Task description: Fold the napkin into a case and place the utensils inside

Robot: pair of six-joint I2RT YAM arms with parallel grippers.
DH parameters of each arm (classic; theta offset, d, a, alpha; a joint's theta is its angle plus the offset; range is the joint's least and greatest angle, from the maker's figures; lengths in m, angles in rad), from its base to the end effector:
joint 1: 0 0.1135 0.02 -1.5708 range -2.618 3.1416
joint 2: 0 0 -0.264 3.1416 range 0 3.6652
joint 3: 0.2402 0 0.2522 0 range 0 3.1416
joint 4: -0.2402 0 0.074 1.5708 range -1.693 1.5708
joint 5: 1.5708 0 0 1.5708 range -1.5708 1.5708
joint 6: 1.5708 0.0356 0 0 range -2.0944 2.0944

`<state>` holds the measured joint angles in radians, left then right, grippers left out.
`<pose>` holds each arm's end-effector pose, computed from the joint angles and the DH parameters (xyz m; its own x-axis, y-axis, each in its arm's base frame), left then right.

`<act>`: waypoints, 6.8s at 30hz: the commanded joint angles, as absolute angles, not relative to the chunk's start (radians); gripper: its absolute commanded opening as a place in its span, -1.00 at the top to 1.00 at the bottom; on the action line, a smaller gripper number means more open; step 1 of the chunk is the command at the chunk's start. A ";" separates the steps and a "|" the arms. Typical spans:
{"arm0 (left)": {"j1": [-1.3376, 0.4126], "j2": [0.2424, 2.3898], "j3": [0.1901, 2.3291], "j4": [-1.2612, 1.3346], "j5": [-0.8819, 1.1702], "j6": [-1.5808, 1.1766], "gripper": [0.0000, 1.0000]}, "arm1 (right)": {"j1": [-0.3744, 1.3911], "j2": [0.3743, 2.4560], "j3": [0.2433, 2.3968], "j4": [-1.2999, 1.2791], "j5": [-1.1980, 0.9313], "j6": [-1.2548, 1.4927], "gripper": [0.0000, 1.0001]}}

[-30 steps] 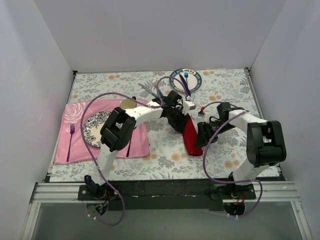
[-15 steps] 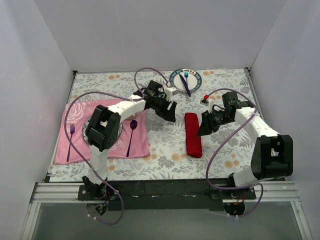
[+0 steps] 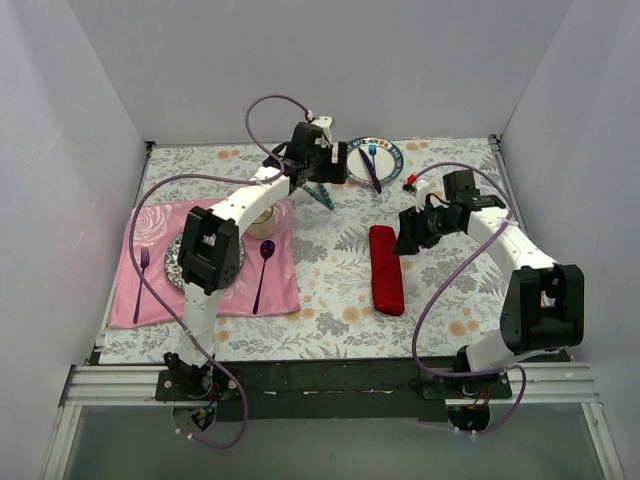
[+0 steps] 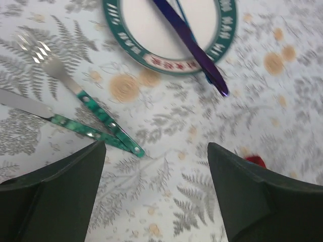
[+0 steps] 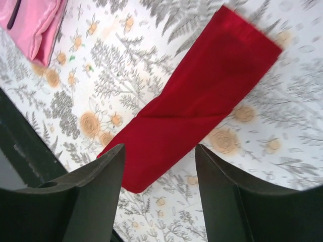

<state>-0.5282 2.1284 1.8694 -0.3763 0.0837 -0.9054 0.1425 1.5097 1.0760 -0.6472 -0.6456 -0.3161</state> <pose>0.4303 -0.2545 0.2678 -0.7572 -0.4658 -0.4579 -0.0573 0.7457 -0.6638 0.2935 0.0637 0.2381 -0.7078 -0.3524 -0.6123 -0.6457 0.6743 0.3583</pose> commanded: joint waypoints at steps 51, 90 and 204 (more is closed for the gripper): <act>-0.522 2.468 2.083 -0.218 -0.426 -0.914 0.90 | 0.141 1.537 1.273 -0.595 -0.505 -0.255 -0.34; -0.838 1.629 1.167 0.753 -0.339 -0.400 1.00 | 0.183 1.603 1.738 -0.149 -0.707 0.130 -0.51; -0.908 1.746 0.859 0.101 0.657 -0.015 0.92 | -0.112 1.904 1.489 -0.353 -1.128 -0.176 0.97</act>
